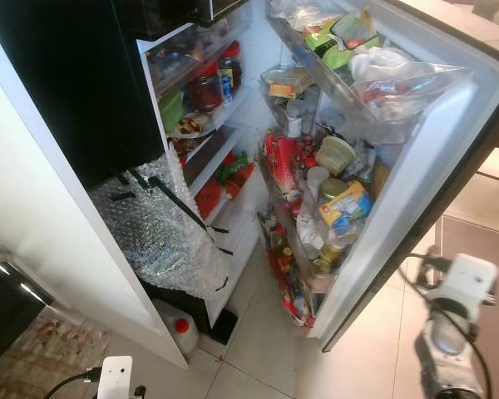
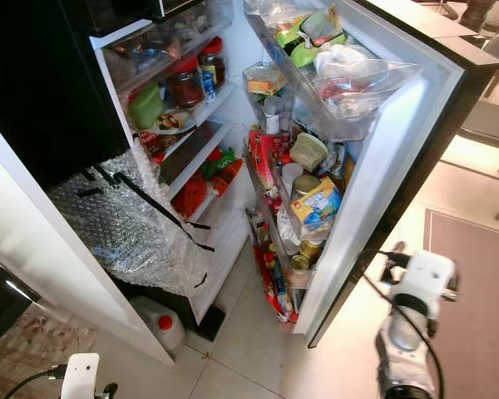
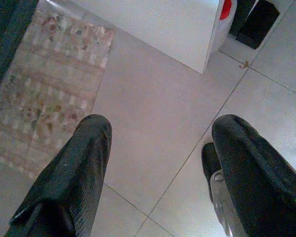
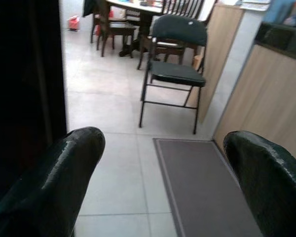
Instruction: Restocking fridge
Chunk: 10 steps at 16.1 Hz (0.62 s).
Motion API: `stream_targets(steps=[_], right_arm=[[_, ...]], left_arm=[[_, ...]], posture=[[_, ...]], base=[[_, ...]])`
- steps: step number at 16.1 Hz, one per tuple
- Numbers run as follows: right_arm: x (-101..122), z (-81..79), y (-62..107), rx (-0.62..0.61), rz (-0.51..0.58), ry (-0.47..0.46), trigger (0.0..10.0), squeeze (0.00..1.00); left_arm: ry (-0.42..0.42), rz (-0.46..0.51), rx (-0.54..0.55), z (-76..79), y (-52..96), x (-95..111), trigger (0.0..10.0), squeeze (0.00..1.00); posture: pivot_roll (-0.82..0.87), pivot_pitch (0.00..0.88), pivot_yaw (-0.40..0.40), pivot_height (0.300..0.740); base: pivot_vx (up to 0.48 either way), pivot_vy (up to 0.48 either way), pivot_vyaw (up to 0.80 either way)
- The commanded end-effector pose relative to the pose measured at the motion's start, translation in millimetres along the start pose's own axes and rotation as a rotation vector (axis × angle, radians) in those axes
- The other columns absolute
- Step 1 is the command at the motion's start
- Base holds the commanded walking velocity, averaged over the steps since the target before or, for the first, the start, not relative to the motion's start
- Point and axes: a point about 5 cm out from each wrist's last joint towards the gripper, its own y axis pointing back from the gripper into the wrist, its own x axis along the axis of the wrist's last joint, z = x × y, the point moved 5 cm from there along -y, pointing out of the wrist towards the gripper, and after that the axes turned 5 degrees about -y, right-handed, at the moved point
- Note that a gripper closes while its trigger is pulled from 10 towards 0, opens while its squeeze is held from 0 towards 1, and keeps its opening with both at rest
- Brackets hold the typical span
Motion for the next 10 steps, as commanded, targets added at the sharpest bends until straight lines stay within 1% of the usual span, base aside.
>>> stream_targets(steps=[1, 6, 8, 9, 10], right_arm=[[-2, -1.2, 0.7, 0.008, -0.007, 0.008, 10.0, 0.00], [-1, -9.4, 0.2, 0.068, -0.007, 0.011, 10.0, 0.00], [-2, -18.4, 1.0, 0.112, -0.018, -0.002, 10.0, 0.00], [-3, -32.2, 3.9, 0.184, -0.022, 0.000, 10.0, 0.00], [-3, -41.6, 6.6, 0.233, -0.023, 0.004, 10.0, 0.00]], left_arm=[[0.001, -0.011, 0.011, -2.3, 1.4, -6, 10.0, 0.00], [-0.002, -0.018, 0.009, -3.0, 1.9, -9, 10.0, 0.00], [-0.005, -0.021, 0.008, -2.6, 2.1, -10, 10.0, 0.00], [-0.005, -0.023, 0.008, -2.7, 2.2, -10, 10.0, 0.00], [-0.006, -0.024, 0.009, -2.8, 2.2, -10, 10.0, 0.00]], posture=[[-0.13, 0.032, -0.005, 0.740], [-0.13, 0.034, -0.005, 0.740], [-0.13, 0.033, -0.005, 0.740], [-0.13, 0.033, -0.005, 0.740], [-0.13, 0.034, -0.005, 0.740]], base=[[0.000, 0.000, 0.00], [0.000, 0.000, 0.00], [0.000, 0.000, 0.00], [0.000, 0.000, 0.00], [0.000, 0.000, 0.00]])
